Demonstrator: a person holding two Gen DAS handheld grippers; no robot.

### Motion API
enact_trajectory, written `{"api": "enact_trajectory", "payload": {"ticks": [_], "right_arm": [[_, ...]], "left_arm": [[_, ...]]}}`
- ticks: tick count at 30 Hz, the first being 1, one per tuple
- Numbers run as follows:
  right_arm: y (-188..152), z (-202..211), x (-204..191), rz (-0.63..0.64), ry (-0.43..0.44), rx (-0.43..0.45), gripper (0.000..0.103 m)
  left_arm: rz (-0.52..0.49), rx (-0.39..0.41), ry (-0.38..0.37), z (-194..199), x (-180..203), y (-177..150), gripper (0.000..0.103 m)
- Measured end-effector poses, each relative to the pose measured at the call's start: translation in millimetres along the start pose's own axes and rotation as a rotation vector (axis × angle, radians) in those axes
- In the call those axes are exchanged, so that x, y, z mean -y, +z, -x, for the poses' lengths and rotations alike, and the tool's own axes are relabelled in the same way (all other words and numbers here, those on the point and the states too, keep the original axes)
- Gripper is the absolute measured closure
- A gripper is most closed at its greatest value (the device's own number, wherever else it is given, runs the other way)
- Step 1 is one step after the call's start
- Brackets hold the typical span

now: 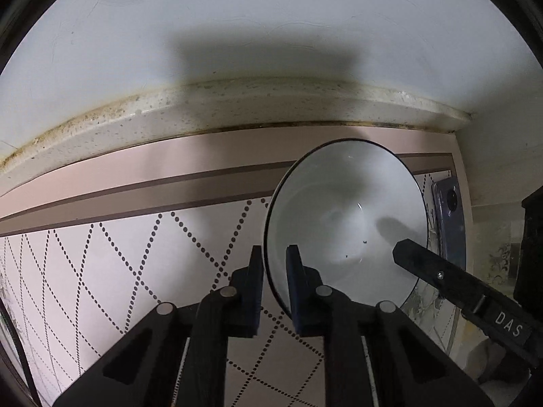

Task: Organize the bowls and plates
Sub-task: 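Grasp and lift the black-rimmed white bowl with the right gripper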

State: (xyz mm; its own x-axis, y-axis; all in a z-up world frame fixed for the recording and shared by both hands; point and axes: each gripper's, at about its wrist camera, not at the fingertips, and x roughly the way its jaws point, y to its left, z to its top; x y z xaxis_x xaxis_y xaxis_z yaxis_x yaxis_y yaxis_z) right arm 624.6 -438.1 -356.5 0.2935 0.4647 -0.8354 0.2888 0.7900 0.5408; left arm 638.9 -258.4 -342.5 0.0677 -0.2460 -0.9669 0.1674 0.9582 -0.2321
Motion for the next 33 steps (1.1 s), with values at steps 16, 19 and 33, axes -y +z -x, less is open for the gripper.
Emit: {"api": "enact_trajectory", "payload": {"ticks": [16, 19, 33], "right_arm": [[-48.9, 49.2, -26.4, 0.056, 0.015, 0.028, 0.087], [-72.3, 69.7, -34.9, 0.082, 0.008, 0.044, 0.087], [-190.3, 172.2, -29.1, 0.117, -0.006, 0.092, 0.087]], "left_arm": [[-0.085, 0.073, -0.027, 66.1, 23.3, -53.5, 0.092], [-0.104, 0.091, -0.04, 87.8, 29.5, -76.1, 0.092], [-0.208, 0.108, -0.069, 138.8, 36.7, -190.5, 0.092]]}}
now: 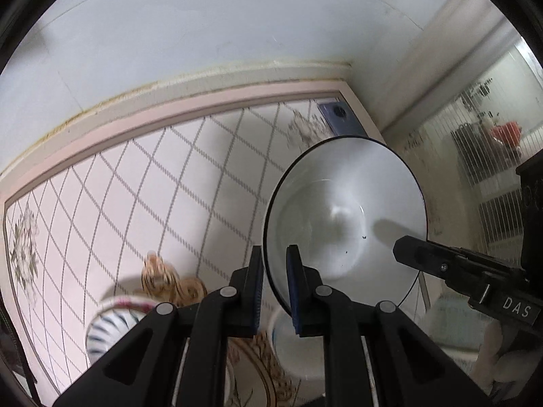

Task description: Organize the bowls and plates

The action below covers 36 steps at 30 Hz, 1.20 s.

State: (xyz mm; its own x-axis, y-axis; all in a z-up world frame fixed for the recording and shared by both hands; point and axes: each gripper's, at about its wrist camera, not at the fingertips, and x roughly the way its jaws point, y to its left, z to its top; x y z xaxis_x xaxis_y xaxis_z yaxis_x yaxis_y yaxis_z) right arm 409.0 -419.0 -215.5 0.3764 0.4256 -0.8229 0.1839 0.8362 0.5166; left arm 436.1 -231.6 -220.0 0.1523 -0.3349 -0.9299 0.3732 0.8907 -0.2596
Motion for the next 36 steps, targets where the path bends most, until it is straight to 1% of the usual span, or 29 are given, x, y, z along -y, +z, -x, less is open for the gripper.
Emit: {"api": "enact_trajectory", "payload": {"ticks": [4, 8, 11, 14, 18, 36], "right_arm": [[-41.2, 8.9, 4.7, -0.021, -0.003, -0.025, 0.087], [-76.6, 5.4, 14.9, -0.042, -0.014, -0.067, 0.087], [-96.1, 0.7, 24.7, -0.068, -0.023, -0.091, 0.087], [-107.7, -5.7, 32.0, -0.076, -0.042, -0.102, 0.087], [-114.7, -12.2, 40.2, -0.092, -0.05, -0.116, 0.087], [-119.1, -22.7, 43.3, -0.106, -0.062, -0.149, 0.087]], "left_arm": [[-0.006, -0.045, -0.009, -6.1, 2.5, -29.3, 0.092], [-0.013, -0.095, -0.013, -17.0, 5.7, -53.9, 0.092], [-0.035, -0.109, 0.007, -27.1, 11.7, -66.2, 0.092], [-0.05, -0.119, 0.027, -36.2, 17.1, -74.5, 0.092], [-0.044, -0.135, 0.024, -43.4, 16.3, -78.9, 0.092], [-0.088, -0.109, 0.082, -45.2, 23.0, -85.1, 0.092]]}}
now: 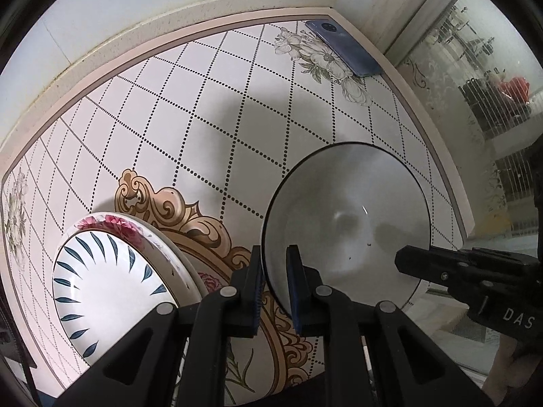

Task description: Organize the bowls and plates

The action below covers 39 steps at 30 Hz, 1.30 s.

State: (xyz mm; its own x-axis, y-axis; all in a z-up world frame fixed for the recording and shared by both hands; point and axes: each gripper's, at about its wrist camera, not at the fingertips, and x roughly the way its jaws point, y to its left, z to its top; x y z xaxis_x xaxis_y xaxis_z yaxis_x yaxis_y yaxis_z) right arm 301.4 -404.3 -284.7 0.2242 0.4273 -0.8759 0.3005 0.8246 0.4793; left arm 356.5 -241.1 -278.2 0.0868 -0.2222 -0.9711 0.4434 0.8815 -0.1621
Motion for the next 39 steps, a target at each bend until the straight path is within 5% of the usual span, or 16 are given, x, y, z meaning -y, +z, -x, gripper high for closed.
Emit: {"api": "enact_trajectory", "payload": {"ticks": [11, 15, 20, 22, 24, 39], "right_arm": [[-2.1, -1.0, 5.7, -0.052, -0.016, -0.01, 0.085], [-11.7, 12.8, -9.0, -0.008, -0.103, -0.006, 0.076], [-34.0, 47.0, -33.3, 0.069, -0.202, 0.054, 0.038], [-41.9, 61.1, -41.9, 0.092, -0.225, 0.082, 0.024], [-49.7, 73.1, -49.0, 0.101, -0.248, 0.095, 0.019], [-74.1, 146.3, -94.3, 0.147, -0.282, 0.232, 0.011]], "left_arm": [[0.001, -0.032, 0.021, 5.5, -0.2, -4.5, 0.091], [-0.01, -0.025, 0.043, 27.7, 1.9, -8.9, 0.086], [-0.024, 0.022, 0.008, 69.0, 4.2, -14.5, 0.069], [-0.033, 0.036, 0.003, 82.8, 4.8, -16.2, 0.034], [-0.05, 0.069, 0.01, 96.7, 6.4, -18.8, 0.017], [-0.026, 0.122, -0.075, 149.8, 1.3, -32.2, 0.002]]}}
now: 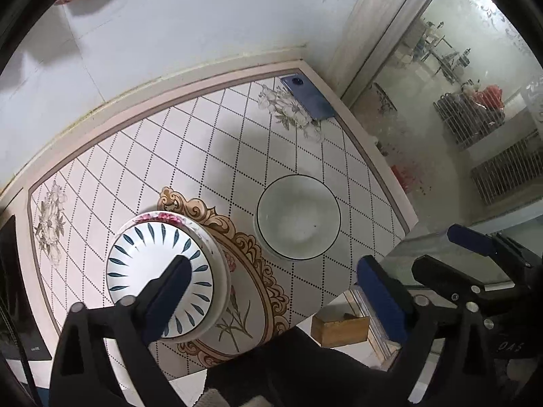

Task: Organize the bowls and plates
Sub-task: 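Grip the bowl stack rim with the left gripper while the right gripper grips it too, then carry the bowl stack onto the blue-striped plate with both grippers and release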

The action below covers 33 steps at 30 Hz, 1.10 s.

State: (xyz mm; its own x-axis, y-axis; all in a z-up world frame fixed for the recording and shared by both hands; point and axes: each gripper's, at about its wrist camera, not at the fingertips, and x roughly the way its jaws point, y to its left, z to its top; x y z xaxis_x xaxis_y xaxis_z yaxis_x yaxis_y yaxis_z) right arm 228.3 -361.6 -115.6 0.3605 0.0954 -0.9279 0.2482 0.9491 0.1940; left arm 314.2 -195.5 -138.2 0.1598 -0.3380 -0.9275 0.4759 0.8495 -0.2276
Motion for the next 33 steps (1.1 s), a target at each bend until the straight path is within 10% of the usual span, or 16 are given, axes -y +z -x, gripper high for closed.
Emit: {"api": "enact_trajectory", "payload": {"ticks": [12, 29, 33], "right_arm": [[5.9, -4.7, 2.2, -0.026, 0.055, -0.009, 0.008], [12.8, -202.0, 77.7, -0.275, 0.363, -0.236, 0.007], [13.3, -235.2, 85.5, -0.31, 0.446, -0.271, 0.007]], "left_arm": [[0.04, 0.002, -0.003, -17.1, -13.5, 10.0, 0.002], [0.186, -0.305, -0.177, -190.5, -46.1, 35.6, 0.004], [0.223, -0.342, -0.225, -212.0, -49.2, 34.7, 0.028]]}}
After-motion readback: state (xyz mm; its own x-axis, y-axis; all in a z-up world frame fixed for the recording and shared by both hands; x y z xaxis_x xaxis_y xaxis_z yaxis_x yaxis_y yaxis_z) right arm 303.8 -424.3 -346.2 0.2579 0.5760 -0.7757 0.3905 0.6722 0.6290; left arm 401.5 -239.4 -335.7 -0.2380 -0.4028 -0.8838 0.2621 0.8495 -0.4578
